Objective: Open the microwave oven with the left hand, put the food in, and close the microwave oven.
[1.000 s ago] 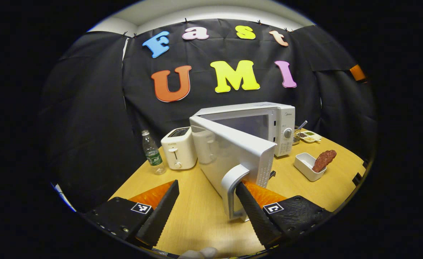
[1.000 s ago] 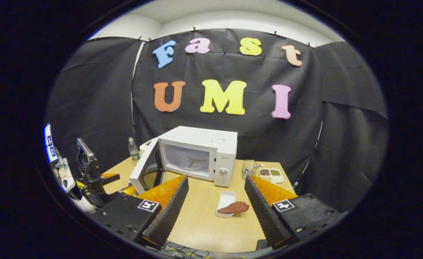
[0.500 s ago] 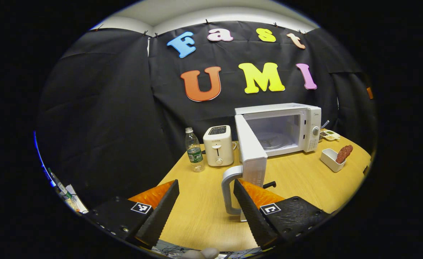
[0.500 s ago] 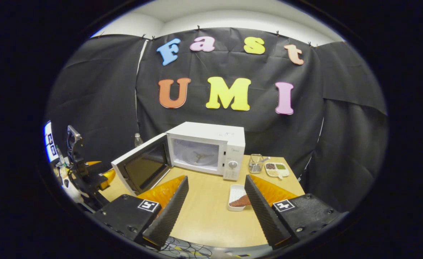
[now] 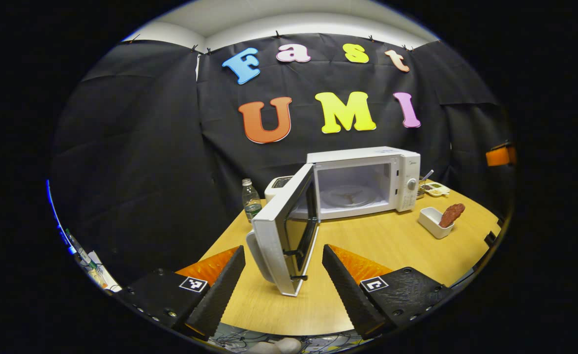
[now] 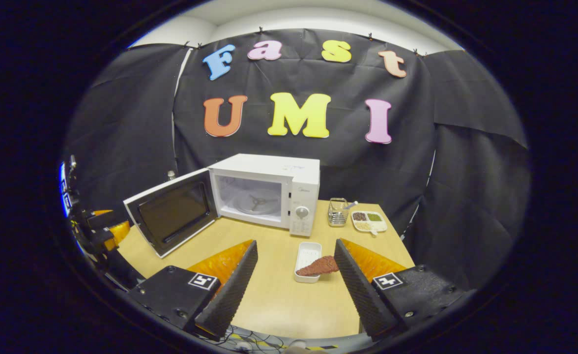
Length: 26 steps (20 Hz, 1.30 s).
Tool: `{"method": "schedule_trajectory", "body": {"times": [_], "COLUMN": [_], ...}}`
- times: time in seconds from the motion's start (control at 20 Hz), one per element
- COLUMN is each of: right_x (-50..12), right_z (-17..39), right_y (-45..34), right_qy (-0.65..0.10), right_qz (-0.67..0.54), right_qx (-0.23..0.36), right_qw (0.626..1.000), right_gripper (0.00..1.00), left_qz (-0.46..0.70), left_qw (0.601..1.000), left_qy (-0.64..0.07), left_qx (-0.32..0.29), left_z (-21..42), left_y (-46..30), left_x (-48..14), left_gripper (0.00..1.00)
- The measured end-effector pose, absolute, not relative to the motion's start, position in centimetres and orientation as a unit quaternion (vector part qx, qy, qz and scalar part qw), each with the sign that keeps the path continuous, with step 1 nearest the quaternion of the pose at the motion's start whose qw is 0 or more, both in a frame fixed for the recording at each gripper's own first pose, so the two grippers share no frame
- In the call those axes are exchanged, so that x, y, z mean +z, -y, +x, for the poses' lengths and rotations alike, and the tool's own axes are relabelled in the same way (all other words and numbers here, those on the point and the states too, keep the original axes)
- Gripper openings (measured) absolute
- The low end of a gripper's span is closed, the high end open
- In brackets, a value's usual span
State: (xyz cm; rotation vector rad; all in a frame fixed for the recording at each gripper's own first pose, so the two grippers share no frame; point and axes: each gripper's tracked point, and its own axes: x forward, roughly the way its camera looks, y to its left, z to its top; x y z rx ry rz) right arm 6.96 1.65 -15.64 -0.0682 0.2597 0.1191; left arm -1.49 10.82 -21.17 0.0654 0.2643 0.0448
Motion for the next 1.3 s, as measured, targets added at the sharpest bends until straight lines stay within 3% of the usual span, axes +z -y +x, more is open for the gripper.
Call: {"method": "schedule_trajectory", "body": {"times": [0.05, 0.55, 0.6, 0.65, 0.8, 0.85, 0.9, 0.95, 1.0, 1.05, 1.1, 1.3], "right_x": [-16.8, -28.7, -29.4, -29.9, -31.1, -31.6, -31.9, -32.2, -32.9, -33.5, -33.9, -34.5], "right_z": [7.6, 16.3, 17.2, 18.2, 20.6, 21.3, 22.0, 22.7, 23.1, 23.3, 23.3, 23.7], "right_y": [-0.8, 7.5, 7.9, 8.3, 8.2, 7.6, 7.2, 6.6, 6.3, 5.8, 5.0, 3.8], "right_qy": [-0.137, -0.245, -0.256, -0.263, -0.290, -0.303, -0.312, -0.322, -0.339, -0.355, -0.371, -0.417], "right_qz": [-0.031, 0.015, 0.020, 0.024, 0.054, 0.066, 0.079, 0.090, 0.100, 0.114, 0.130, 0.176], "right_qx": [0.061, 0.101, 0.111, 0.120, 0.163, 0.181, 0.196, 0.213, 0.223, 0.235, 0.252, 0.274], "right_qw": [0.988, 0.964, 0.960, 0.957, 0.942, 0.933, 0.926, 0.918, 0.909, 0.898, 0.884, 0.849], "right_gripper": [1.00, 0.99, 0.92, 0.99, 0.98, 0.97, 0.84, 0.82, 0.93, 0.72, 0.69, 0.32], "left_qz": [0.024, 0.013, 0.015, 0.015, 0.010, 0.011, 0.013, 0.013, 0.013, 0.012, 0.014, 0.018], "left_qw": [0.991, 0.994, 0.994, 0.995, 0.995, 0.994, 0.994, 0.993, 0.992, 0.991, 0.990, 0.986], "left_qy": [-0.128, -0.103, -0.102, -0.102, -0.103, -0.103, -0.105, -0.107, -0.112, -0.116, -0.118, -0.124], "left_qx": [0.013, -0.026, -0.024, -0.019, 0.003, 0.014, 0.027, 0.037, 0.049, 0.058, 0.069, 0.106], "left_z": [-1.6, 0.8, 1.2, 1.6, 2.4, 2.6, 2.7, 2.8, 2.8, 2.8, 2.6, 1.9], "left_y": [-9.6, 0.6, 1.3, 1.9, 3.1, 3.4, 3.5, 3.7, 3.8, 4.0, 4.0, 3.9], "left_x": [-20.4, -14.0, -13.6, -13.1, -12.3, -12.0, -11.9, -11.9, -12.0, -12.1, -12.0, -12.1], "left_gripper": [0.97, 0.97, 0.97, 0.97, 0.97, 0.97, 0.97, 0.97, 0.96, 0.97, 0.97, 0.97]}}
